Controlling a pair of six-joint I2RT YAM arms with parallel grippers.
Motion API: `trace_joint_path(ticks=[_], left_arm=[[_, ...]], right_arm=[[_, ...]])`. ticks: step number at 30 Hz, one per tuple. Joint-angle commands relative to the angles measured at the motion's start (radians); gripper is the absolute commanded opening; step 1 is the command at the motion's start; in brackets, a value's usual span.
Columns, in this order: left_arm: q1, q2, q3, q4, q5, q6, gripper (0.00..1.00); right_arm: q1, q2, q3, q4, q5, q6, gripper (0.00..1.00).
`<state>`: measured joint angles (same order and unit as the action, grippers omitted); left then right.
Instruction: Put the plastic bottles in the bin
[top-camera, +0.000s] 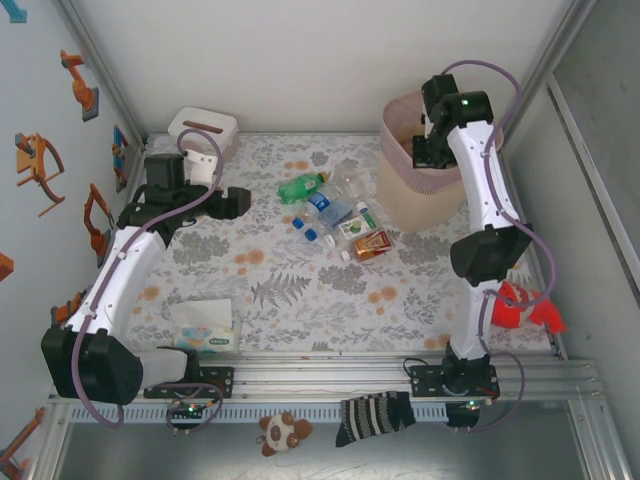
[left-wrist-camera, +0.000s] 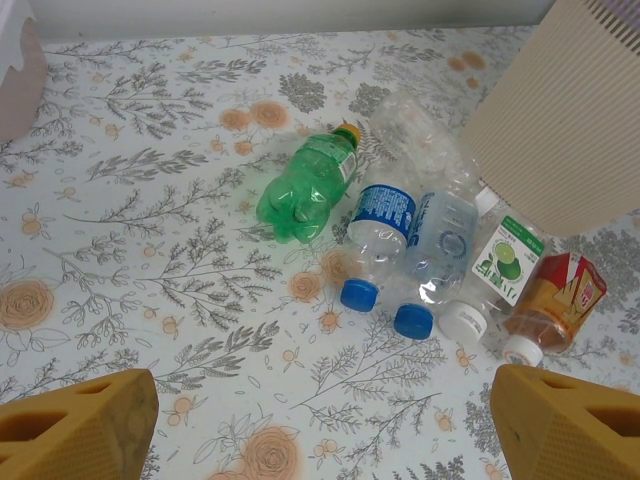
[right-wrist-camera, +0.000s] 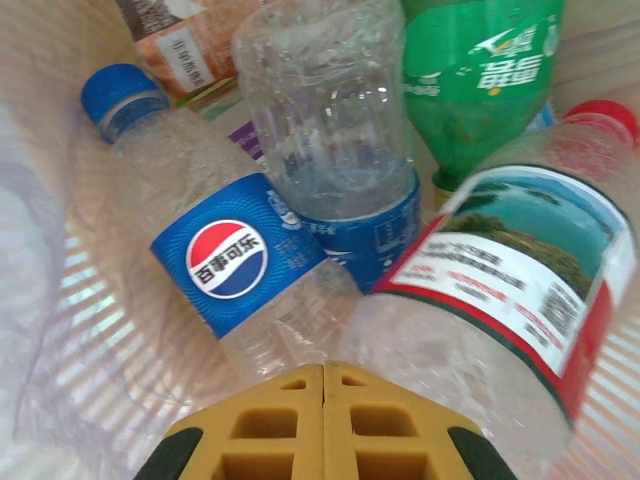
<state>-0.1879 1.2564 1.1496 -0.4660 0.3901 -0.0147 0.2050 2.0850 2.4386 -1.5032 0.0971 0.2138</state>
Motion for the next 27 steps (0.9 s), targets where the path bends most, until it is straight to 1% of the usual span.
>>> trace_joint_path(ticks=[1, 4, 6, 8, 12, 15, 21, 27], left_arm=[[0.007, 0.003, 0.003, -0.008, 0.009, 0.008, 0.86], [0.008, 0.005, 0.005, -0.007, 0.014, 0.007, 0.86], [0.008, 0.005, 0.004, -0.008, 0.018, 0.008, 0.86], [0.010, 0.005, 0.005, -0.007, 0.018, 0.006, 0.86], [0.011, 0.003, 0.004, -0.005, 0.023, 0.004, 0.86], [0.011, 0.003, 0.005, -0.004, 0.026, 0.003, 0.86], [0.011, 0.004, 0.005, -0.004, 0.021, 0.002, 0.86], [0.013, 0.006, 0.004, -0.003, 0.021, 0.003, 0.86]], right_arm=[[-0.006, 0.078, 0.025, 0.024, -0.108, -0.001, 0.00], [-0.007, 0.028, 0.089, 0.044, -0.196, 0.014, 0.00], [-0.016, -0.021, 0.097, 0.075, -0.217, 0.027, 0.00], [-0.028, -0.064, 0.091, 0.097, -0.209, 0.039, 0.00], [-0.066, -0.126, 0.055, 0.128, -0.125, 0.039, 0.00], [-0.096, -0.126, 0.043, 0.126, -0.062, 0.022, 0.00], [-0.110, -0.043, 0.095, 0.066, 0.093, -0.061, 0.00], [-0.110, 0.042, 0.127, 0.021, 0.127, -0.130, 0.00]])
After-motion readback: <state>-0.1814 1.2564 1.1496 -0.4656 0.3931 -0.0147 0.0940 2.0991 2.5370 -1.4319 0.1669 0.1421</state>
